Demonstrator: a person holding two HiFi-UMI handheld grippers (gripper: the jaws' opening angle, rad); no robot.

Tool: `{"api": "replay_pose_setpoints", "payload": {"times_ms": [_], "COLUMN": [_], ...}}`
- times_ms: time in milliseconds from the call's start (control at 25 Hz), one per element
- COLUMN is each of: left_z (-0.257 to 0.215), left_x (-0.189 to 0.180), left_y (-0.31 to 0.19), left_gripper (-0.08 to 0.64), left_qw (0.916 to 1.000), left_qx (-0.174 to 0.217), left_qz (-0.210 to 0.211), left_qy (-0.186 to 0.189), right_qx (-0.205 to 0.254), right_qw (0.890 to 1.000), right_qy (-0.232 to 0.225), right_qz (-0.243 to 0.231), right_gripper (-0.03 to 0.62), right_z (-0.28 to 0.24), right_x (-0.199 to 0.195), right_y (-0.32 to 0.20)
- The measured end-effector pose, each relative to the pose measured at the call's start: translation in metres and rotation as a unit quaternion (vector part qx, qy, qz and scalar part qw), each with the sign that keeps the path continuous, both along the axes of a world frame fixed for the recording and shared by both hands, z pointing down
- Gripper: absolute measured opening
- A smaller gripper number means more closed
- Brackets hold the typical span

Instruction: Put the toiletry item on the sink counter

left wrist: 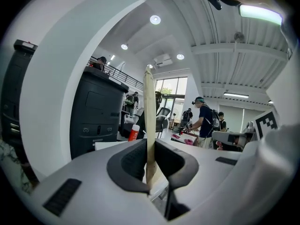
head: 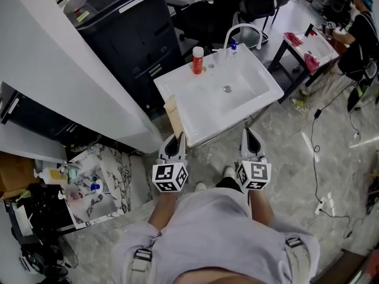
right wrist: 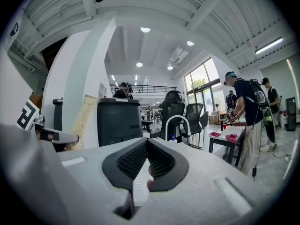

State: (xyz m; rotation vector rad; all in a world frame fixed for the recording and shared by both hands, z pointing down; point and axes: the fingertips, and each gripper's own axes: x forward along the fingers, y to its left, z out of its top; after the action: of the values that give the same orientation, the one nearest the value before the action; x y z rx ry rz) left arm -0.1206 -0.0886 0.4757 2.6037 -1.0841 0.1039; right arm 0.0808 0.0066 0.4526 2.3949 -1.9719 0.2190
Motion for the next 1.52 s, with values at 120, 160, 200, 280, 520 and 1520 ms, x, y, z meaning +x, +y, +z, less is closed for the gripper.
{"api": "replay_pose_setpoints", "payload": {"times_ms": [120, 160, 200, 280, 520, 1520], "left_z": [0.003, 0.004, 0.005, 0.006, 0.001, 0.007], "left_x": [0.008, 0.012, 0.015, 0.023, 0.044, 0.119], "left_y": [-0.005, -0.007, -0.009, -0.016, -0.052, -0.137], "left_gripper": [0.040, 0.040, 0.040, 0.040, 0.040, 0.040], "left_qw": [1.0000, 0.9999, 0.9999, 0.9997, 0.9971, 0.9754], "left_qx": [-0.003, -0.003, -0.003, -0.002, -0.001, -0.036], "left_qz": [-0.007, -0.010, -0.014, -0.024, -0.075, -0.216], "left_qy": [0.000, -0.001, -0.003, -0.006, -0.014, -0.028], "right_qx": [0.002, 0.003, 0.005, 0.009, 0.018, 0.030], "right_qw": [1.000, 1.000, 0.999, 0.998, 0.993, 0.967], "right_qy": [-0.004, -0.008, -0.012, -0.017, -0.017, -0.042], "right_qz": [-0.020, -0.027, -0.035, -0.054, -0.113, -0.251], "right_gripper": [0.005, 0.005, 0.005, 0.005, 0.005, 0.005], "right_z": [0.004, 0.006, 0.007, 0.007, -0.002, -0.015], "right_x": [0.003, 0.005, 0.007, 0.011, 0.038, 0.118], "right_y": [-0.021, -0.029, -0.036, -0.053, -0.113, -0.267]}}
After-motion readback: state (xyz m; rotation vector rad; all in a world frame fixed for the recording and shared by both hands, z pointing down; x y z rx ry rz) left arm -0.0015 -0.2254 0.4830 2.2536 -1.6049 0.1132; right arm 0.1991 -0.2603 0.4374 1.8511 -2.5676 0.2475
